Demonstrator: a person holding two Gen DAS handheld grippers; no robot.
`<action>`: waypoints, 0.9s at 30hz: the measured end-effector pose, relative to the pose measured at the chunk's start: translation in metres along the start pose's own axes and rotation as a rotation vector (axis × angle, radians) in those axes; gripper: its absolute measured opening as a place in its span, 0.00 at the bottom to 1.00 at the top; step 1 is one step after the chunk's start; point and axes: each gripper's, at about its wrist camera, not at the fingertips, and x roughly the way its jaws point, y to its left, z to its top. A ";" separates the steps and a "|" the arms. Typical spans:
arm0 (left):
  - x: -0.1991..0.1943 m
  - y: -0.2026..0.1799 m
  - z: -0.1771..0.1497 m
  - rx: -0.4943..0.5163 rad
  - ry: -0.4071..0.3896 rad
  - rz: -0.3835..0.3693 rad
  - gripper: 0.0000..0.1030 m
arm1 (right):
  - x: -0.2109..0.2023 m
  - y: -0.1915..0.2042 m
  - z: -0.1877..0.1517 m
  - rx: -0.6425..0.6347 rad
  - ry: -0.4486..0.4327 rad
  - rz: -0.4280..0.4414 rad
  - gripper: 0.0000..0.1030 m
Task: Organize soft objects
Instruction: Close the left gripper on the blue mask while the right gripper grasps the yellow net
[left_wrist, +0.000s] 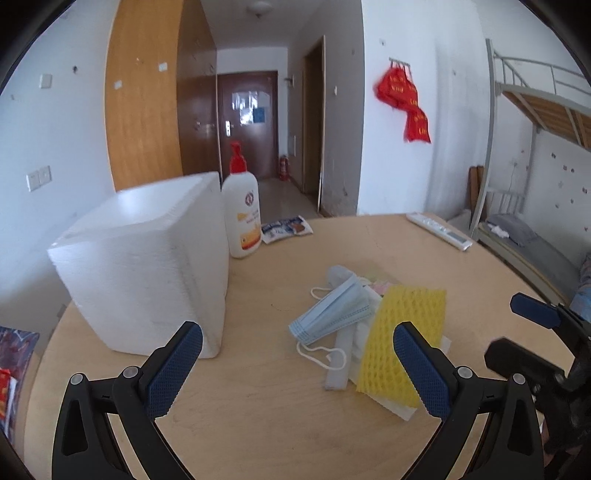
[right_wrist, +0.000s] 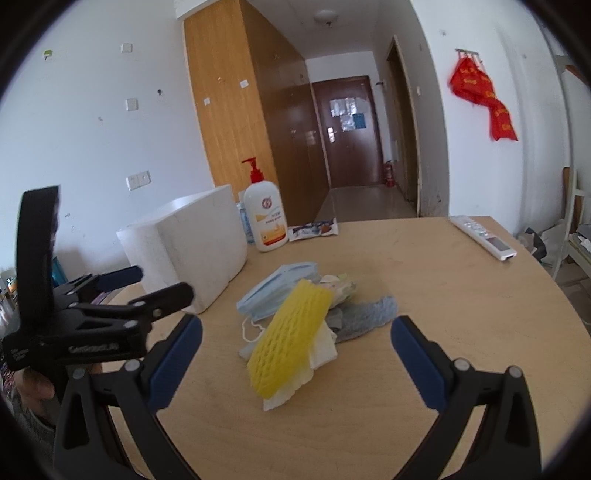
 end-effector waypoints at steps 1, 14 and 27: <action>0.004 -0.001 0.001 0.008 0.008 -0.004 1.00 | 0.003 0.000 0.000 -0.005 0.011 0.011 1.00; 0.057 -0.001 0.018 0.072 0.082 -0.198 1.00 | 0.026 -0.013 0.004 0.001 0.076 0.041 0.77; 0.118 0.010 0.018 0.007 0.193 -0.253 1.00 | 0.047 -0.019 0.002 0.018 0.145 0.083 0.68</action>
